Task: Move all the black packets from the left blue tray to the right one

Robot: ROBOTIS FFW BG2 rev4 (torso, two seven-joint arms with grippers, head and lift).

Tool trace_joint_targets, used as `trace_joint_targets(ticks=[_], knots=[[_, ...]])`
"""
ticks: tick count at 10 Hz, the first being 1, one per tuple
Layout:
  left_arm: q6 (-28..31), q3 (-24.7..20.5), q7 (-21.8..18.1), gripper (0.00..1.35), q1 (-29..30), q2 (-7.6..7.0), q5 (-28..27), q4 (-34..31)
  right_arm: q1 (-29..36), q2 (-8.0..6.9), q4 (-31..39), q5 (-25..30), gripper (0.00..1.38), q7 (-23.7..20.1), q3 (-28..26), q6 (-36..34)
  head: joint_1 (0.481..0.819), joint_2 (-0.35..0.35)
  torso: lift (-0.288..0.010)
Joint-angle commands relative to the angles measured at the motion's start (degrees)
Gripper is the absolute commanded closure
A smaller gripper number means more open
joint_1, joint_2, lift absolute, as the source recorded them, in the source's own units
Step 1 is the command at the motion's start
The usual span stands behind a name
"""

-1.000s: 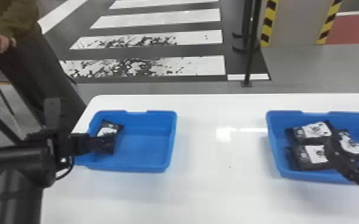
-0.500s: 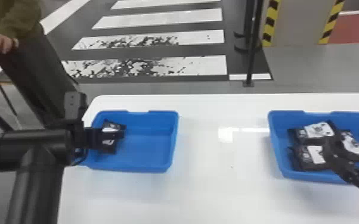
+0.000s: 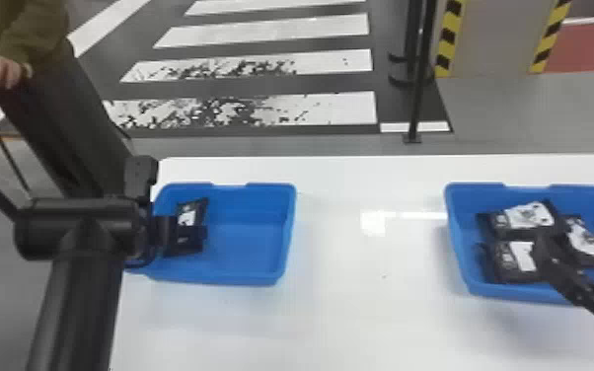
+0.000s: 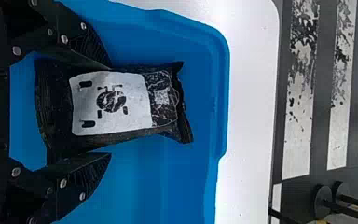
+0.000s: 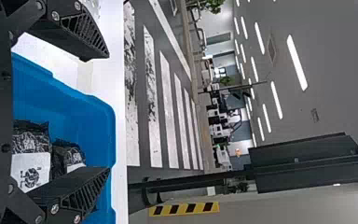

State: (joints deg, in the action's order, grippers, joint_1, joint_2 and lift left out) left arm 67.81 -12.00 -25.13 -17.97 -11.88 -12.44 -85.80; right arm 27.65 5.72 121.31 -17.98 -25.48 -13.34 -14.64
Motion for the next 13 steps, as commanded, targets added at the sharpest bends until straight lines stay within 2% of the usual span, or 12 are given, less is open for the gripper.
trace_joint_targets(ticks=[1,2,3,4,5,6,9,11,13], knots=[[0.1,0.5,0.1,0.96,-0.6,-0.07,-1.7,0.8,-0.1,0.08,-0.4,-0.6,0.17,-0.1,0.0,-0.1,0.695,0.170,-0.140],[0.1,0.2,0.1,1.11,-0.6,-0.07,-2.4,1.2,-0.1,0.08,-0.7,-1.1,0.18,-0.2,0.1,-0.3,0.695,0.171,-0.140],[0.1,0.3,0.0,1.12,-0.3,-0.07,-3.9,1.2,0.0,0.17,-0.9,-1.4,0.18,-0.3,0.0,-0.3,0.695,0.177,-0.140],[-2.1,-0.2,-0.4,1.23,0.7,0.02,-4.0,1.2,0.0,0.26,-0.9,-1.8,0.18,-0.4,0.0,-0.4,0.695,0.185,-0.140],[-5.5,-1.4,-1.3,1.20,2.4,0.37,-2.4,-0.5,0.2,0.35,-0.9,-2.2,0.19,-0.4,0.0,-0.4,0.695,0.191,-0.140],[-5.1,-1.3,-2.1,1.20,6.0,0.28,-1.0,-8.2,0.2,0.35,-0.6,-2.2,0.20,-0.5,0.0,-0.4,0.695,0.189,-0.140],[-4.4,-0.9,-2.3,1.20,18.1,1.43,7.0,-31.0,-0.7,0.35,1.1,-2.6,0.20,-1.6,0.9,-1.5,0.695,0.161,-0.140],[-6.1,3.3,-2.8,1.20,22.9,1.51,13.8,-39.4,-3.2,0.35,1.2,-3.2,0.20,-4.0,2.7,-5.0,0.695,0.115,-0.140],[-8.3,9.9,-2.9,1.20,23.7,1.25,19.4,-42.2,-5.2,0.87,1.4,-5.4,0.20,-4.7,6.0,-7.0,0.695,0.057,-0.140]])
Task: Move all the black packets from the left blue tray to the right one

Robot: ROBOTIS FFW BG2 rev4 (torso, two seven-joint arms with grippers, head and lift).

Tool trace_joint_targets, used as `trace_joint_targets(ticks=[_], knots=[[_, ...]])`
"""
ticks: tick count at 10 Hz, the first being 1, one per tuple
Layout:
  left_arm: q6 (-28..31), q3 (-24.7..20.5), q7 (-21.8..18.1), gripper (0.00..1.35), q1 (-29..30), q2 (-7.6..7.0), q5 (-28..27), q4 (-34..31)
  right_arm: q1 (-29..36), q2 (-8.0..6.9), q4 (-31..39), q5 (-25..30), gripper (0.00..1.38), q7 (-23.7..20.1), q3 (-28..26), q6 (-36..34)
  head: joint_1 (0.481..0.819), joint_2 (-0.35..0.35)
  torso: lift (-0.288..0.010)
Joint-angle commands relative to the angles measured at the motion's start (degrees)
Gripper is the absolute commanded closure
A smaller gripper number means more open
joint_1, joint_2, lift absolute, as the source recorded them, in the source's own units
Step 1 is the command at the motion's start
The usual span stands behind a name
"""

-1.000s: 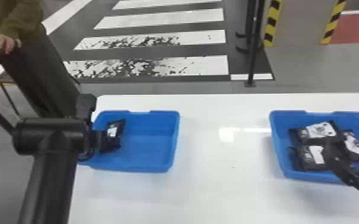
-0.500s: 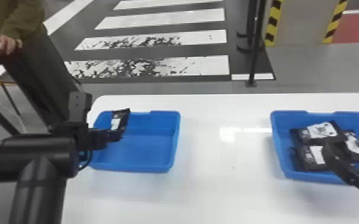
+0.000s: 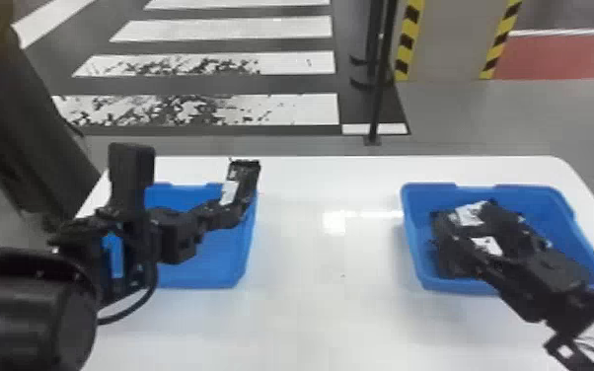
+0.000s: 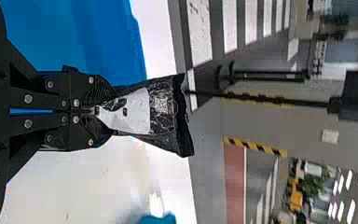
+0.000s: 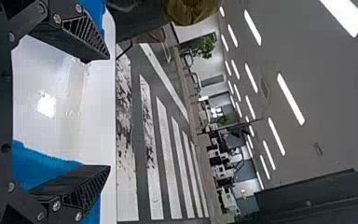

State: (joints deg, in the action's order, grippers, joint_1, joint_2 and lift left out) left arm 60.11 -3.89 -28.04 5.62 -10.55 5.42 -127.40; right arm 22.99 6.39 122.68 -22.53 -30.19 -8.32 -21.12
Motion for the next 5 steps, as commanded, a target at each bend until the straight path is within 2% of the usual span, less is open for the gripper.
trace_joint_targets(ticks=[1,2,5], knots=[[-1.2,4.6,0.0,1.20,-0.1,-0.08,3.0,-0.9,-1.2,0.55,0.6,-2.5,0.20,-0.1,2.8,-1.7,0.695,0.022,-0.140],[-1.3,6.7,0.0,1.20,-0.4,-0.17,3.9,-0.9,-1.8,0.90,1.4,-4.0,0.20,-0.1,4.7,-2.8,0.695,-0.002,-0.140],[-1.9,10.9,0.0,1.20,-1.7,-0.70,6.6,-0.9,-5.3,1.96,1.1,-7.3,0.20,0.0,9.8,-4.9,0.695,-0.007,-0.140]])
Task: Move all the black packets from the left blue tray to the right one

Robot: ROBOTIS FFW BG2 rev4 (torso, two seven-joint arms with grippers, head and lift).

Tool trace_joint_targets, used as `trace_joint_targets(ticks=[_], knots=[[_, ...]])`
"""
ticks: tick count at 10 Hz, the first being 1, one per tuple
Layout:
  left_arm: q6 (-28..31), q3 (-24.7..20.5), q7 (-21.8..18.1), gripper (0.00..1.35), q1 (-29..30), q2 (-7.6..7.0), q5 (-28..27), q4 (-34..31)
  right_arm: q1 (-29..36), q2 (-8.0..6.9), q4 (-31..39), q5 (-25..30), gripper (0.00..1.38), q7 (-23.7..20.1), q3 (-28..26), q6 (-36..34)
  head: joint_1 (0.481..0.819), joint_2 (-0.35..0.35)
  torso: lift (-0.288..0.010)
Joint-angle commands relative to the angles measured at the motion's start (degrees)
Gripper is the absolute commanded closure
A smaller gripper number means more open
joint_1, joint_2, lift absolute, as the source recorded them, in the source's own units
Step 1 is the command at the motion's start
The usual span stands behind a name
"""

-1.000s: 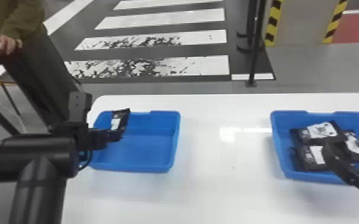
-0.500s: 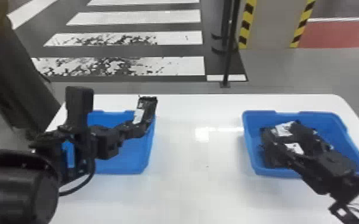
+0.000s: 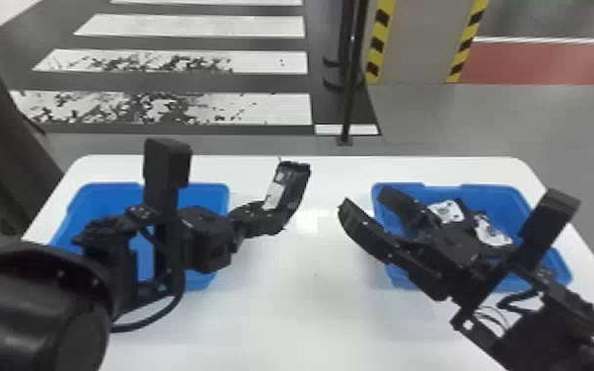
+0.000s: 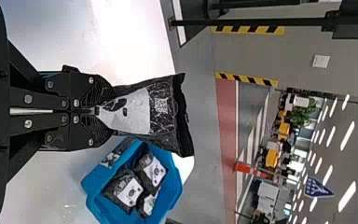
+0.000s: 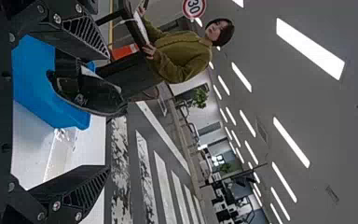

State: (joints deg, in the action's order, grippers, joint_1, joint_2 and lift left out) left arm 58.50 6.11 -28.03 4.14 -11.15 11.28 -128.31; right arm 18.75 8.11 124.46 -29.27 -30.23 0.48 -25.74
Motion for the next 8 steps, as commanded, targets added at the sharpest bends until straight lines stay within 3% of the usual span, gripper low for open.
trace_joint_targets(ticks=[1,5,6,7,8], knots=[[-0.6,2.7,0.0,1.20,-0.9,-0.19,1.5,0.0,-2.6,0.32,-2.3,-1.2,0.20,0.0,1.7,-0.4,0.695,-0.005,-0.140],[-1.3,7.1,0.0,1.20,-2.0,-0.72,5.5,0.0,-9.1,1.03,-8.4,-0.7,0.21,0.3,2.8,-0.3,0.695,-0.052,-0.140],[-1.4,7.3,0.0,1.20,-2.2,-0.72,5.6,0.0,-9.9,1.29,-8.7,-0.7,0.56,0.2,2.8,-0.6,0.695,-0.068,-0.140],[-1.4,7.3,0.0,1.20,-2.2,-0.81,5.7,0.0,-9.9,1.29,-8.7,-0.5,1.09,0.3,2.8,-0.4,0.695,-0.078,-0.140],[-1.4,7.1,0.0,1.20,-2.2,-0.81,5.9,0.0,-9.8,1.29,-8.5,-0.5,1.30,0.3,2.8,-0.3,0.695,-0.082,-0.140]])
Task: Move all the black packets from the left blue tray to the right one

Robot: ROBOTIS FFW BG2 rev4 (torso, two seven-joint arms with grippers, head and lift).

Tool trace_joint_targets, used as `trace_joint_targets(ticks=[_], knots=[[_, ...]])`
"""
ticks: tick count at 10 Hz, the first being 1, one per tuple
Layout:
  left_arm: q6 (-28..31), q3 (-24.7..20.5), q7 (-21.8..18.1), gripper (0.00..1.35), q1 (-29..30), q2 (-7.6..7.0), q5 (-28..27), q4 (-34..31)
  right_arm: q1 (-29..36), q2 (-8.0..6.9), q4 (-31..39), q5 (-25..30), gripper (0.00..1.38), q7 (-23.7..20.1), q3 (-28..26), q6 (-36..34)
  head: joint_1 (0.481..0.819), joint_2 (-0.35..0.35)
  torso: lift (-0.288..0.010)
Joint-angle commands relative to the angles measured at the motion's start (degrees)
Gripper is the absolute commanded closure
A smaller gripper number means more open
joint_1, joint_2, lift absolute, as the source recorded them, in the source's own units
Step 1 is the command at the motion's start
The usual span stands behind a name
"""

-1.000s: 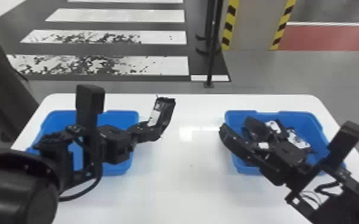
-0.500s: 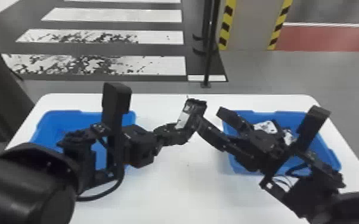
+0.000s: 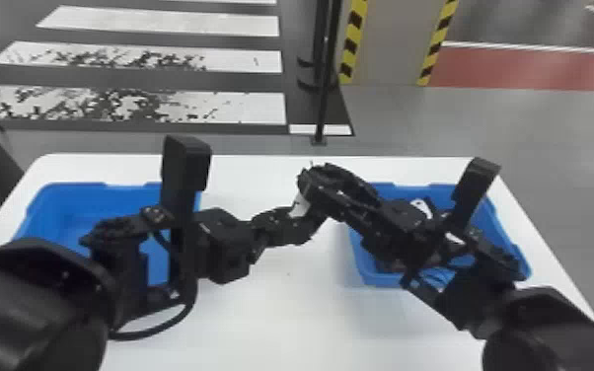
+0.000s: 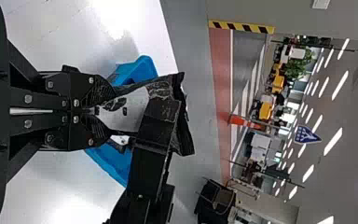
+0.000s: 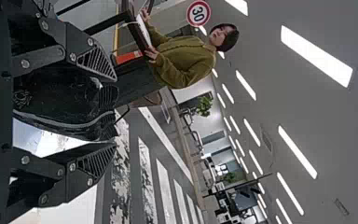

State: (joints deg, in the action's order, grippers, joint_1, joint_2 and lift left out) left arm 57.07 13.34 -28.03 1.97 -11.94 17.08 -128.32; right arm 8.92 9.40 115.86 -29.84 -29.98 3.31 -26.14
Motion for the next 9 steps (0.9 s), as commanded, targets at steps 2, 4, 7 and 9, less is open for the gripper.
trace_joint_targets(ticks=[2,4,7,9], knots=[[-1.7,-0.9,0.3,0.99,0.6,0.16,0.3,0.0,0.5,0.01,-0.1,-1.7,1.28,-0.2,0.5,0.3,0.695,-0.082,-0.140],[-4.1,-3.1,0.5,0.24,2.0,0.51,0.2,0.0,0.6,0.01,-0.5,-2.7,1.28,-0.3,0.5,0.3,0.695,-0.067,-0.140],[-10.1,-10.6,1.9,0.13,10.3,1.56,-0.1,-7.0,-2.3,0.01,-5.7,0.0,1.28,-0.3,-5.1,1.0,0.695,-0.046,-0.140],[-13.8,-17.5,2.3,0.13,17.6,3.32,1.0,-13.2,-5.1,0.18,-10.9,4.0,1.28,-0.3,-10.6,2.2,0.695,-0.060,-0.140]])
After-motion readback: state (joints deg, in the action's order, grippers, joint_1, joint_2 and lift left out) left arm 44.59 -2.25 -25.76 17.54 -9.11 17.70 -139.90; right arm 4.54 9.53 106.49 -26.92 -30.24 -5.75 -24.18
